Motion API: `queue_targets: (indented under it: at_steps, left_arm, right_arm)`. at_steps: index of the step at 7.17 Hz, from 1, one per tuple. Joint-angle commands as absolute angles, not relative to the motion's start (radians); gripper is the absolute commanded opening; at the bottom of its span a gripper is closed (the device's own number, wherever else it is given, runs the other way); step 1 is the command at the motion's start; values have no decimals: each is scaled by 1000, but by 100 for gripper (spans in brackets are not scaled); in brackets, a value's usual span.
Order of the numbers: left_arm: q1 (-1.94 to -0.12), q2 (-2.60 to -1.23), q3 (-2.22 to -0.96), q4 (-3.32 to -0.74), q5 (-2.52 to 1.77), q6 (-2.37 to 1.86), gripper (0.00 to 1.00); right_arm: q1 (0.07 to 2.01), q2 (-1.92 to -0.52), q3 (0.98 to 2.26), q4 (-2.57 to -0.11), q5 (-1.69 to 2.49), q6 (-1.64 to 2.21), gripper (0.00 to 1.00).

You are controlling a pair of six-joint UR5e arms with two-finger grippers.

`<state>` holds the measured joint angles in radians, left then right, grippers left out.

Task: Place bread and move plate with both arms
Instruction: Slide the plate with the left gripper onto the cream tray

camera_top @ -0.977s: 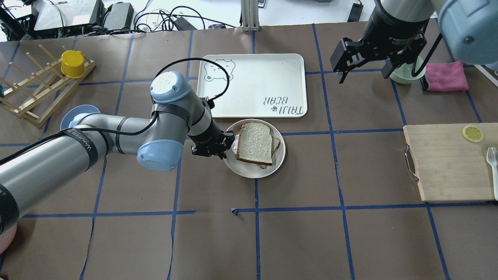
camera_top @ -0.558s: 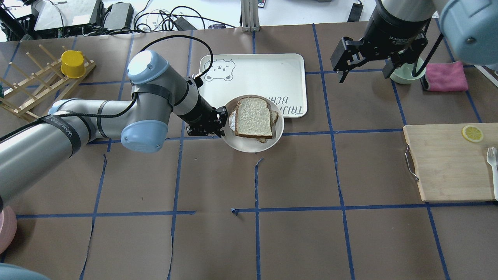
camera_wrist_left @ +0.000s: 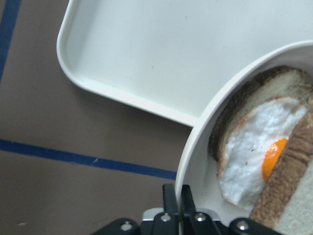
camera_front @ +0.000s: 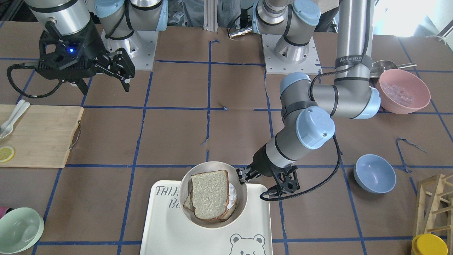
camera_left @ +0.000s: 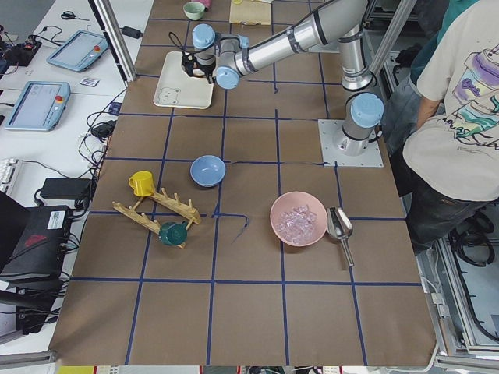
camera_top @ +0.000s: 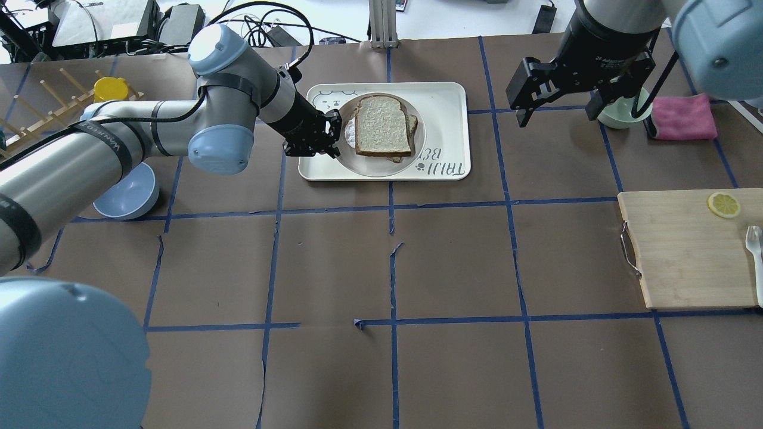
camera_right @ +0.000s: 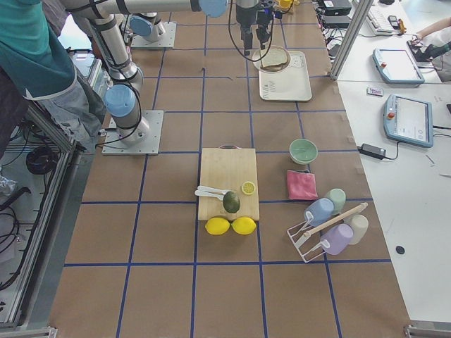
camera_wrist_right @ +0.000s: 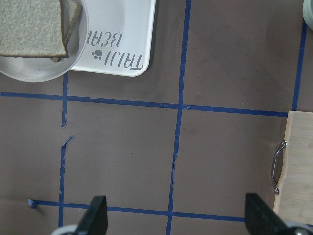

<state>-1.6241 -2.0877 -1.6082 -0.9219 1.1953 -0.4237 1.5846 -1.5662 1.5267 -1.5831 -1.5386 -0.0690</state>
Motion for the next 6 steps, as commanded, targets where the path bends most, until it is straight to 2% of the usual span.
queue_targets:
  at_steps: [1,4,5,6]
  left_arm:
    - [-1623,-2207,-1491,-922,1193,-430,0]
    - [-1624,-2255,-1482,-913,1197,-469,1]
    - [-1624,-2258,-1483,-911,1198,-459,55]
    - [-1624,-2238,-1479,-911,1210,-457,97]
  right_arm:
    - [1585,-1566,1526,-1582,-1539,-71,100]
    - [1585,-1566,1528,-1580,-1537,-71,100]
    - [1583,-1566,1528,-1578,-1537,-71,100]
    - [1583,-1566,1528,-1575,-1537,-71,100]
